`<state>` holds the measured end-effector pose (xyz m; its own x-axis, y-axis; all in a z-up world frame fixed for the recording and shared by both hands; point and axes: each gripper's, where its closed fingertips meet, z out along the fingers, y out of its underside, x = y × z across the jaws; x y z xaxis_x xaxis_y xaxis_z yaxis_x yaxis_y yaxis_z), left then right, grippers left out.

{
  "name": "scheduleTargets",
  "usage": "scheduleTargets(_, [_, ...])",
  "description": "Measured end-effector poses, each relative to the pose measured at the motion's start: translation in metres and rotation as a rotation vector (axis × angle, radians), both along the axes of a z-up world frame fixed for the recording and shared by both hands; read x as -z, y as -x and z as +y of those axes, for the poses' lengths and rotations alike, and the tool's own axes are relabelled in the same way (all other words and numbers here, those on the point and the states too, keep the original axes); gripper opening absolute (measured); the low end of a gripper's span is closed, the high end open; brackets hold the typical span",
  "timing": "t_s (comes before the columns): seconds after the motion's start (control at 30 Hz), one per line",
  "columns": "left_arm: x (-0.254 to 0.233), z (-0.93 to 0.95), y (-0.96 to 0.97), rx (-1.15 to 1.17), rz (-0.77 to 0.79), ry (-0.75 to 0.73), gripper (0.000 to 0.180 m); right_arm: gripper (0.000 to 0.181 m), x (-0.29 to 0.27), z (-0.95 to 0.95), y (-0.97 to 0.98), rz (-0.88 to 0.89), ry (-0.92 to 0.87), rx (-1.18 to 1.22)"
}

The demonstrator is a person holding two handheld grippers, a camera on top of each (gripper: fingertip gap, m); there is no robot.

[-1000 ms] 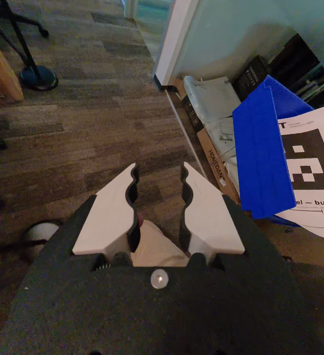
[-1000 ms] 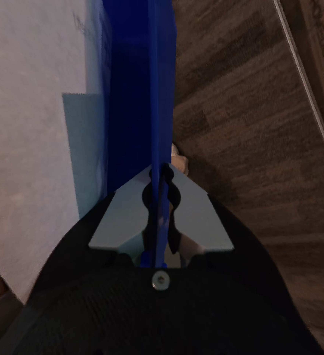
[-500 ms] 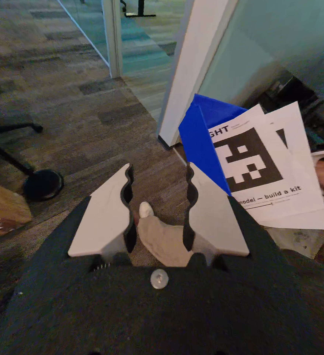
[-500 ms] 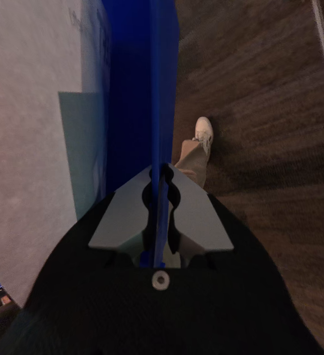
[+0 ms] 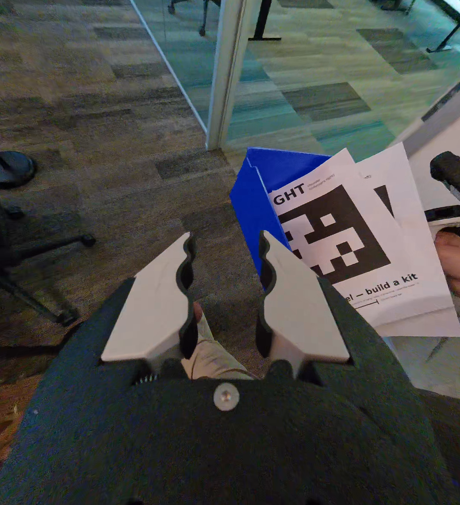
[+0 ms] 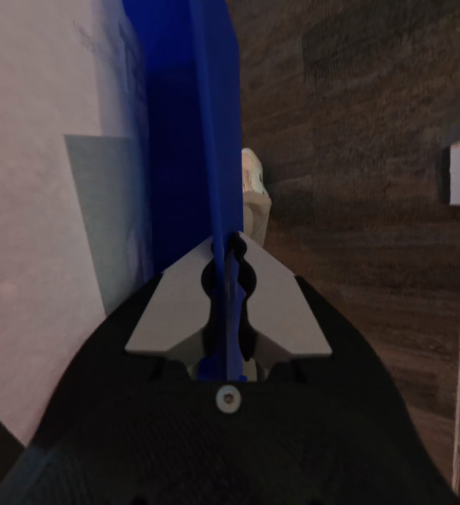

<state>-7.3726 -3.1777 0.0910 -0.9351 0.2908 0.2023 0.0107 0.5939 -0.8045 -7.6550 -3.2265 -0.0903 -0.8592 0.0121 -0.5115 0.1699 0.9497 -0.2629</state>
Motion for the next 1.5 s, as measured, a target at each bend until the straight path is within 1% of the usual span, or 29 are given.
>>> scheduleTargets(0.1, [0.022,-0.12,0.01,0.066,0.067,-0.033,0.041,0.006,0.005,-0.097,0.009,0.016,-0.013,0.041])
scheduleTargets(0.13, [0.025,-0.165,0.014,0.096,0.051,-0.027,0.043,0.006,0.008,-0.132,0.014,0.017,-0.026,0.064])
scheduleTargets(0.17, [0.022,-0.212,0.018,0.121,-0.002,0.005,0.047,0.005,0.01,-0.164,0.02,0.013,-0.04,0.09])
scheduleTargets(0.23, [-0.007,-0.293,0.032,0.182,-0.138,0.176,0.043,0.004,0.013,-0.222,0.036,0.006,-0.072,0.15])
scheduleTargets(0.27, [-0.024,-0.336,0.045,0.223,-0.199,0.239,0.04,0.004,0.012,-0.25,0.046,-0.008,-0.086,0.19])
scheduleTargets(0.3, [-0.037,-0.377,0.064,0.289,-0.239,0.255,0.042,0.004,0.01,-0.277,0.057,-0.022,-0.097,0.234])
scheduleTargets(0.33, [-0.045,-0.412,0.086,0.365,-0.252,0.228,0.048,0.004,0.008,-0.302,0.07,-0.028,-0.101,0.271])
scheduleTargets(0.4, [-0.059,-0.478,0.135,0.507,-0.212,0.164,0.053,0.004,0.005,-0.354,0.1,-0.036,-0.095,0.329])
scheduleTargets(0.47, [-0.074,-0.54,0.188,0.629,-0.148,0.205,0.051,0.005,0.007,-0.406,0.137,-0.062,-0.08,0.389])
scheduleTargets(0.53, [-0.079,-0.601,0.242,0.698,-0.121,0.264,0.047,0.005,0.014,-0.454,0.18,-0.075,-0.063,0.449])
scheduleTargets(0.6, [-0.067,-0.647,0.3,0.762,-0.094,0.24,0.046,0.005,0.022,-0.497,0.229,-0.074,-0.046,0.495])
scheduleTargets(0.67, [-0.053,-0.687,0.361,0.797,-0.059,0.178,0.045,0.006,0.027,-0.536,0.281,-0.066,-0.033,0.529])
scheduleTargets(0.73, [-0.041,-0.727,0.423,0.823,-0.073,0.125,0.046,0.005,0.031,-0.564,0.335,-0.073,-0.043,0.574])
scheduleTargets(0.8, [-0.046,-0.761,0.485,0.846,-0.084,0.119,0.046,0.006,0.031,-0.585,0.392,-0.089,-0.065,0.642])
scheduleTargets(0.9, [-0.063,-0.818,0.574,0.876,-0.07,0.152,0.043,0.005,0.033,-0.608,0.477,-0.079,-0.111,0.757])
scheduleTargets(1.0, [-0.066,-0.871,0.654,0.92,-0.023,0.123,0.043,0.005,0.04,-0.625,0.566,-0.073,-0.137,0.902])
scheduleTargets(1.07, [-0.052,-0.915,0.709,0.951,-0.004,0.096,0.042,0.005,0.046,-0.636,0.626,-0.083,-0.141,1.005])
scheduleTargets(1.17, [-0.017,-0.988,0.787,0.974,-0.004,0.025,0.043,0.005,0.049,-0.65,0.717,-0.062,-0.146,1.134])
scheduleTargets(1.3, [0.018,-1.098,0.902,0.976,0.028,-0.037,0.045,0.006,0.034,-0.669,0.836,-0.001,-0.169,1.298])
scheduleTargets(1.37, [0.018,-1.153,0.96,0.963,0.025,-0.038,0.045,0.006,0.022,-0.683,0.891,0.004,-0.204,1.38])
scheduleTargets(1.5, [-0.018,-1.242,1.096,1.048,0.019,0.021,0.044,0.005,0.001,-0.72,1.001,0.019,-0.242,1.507])
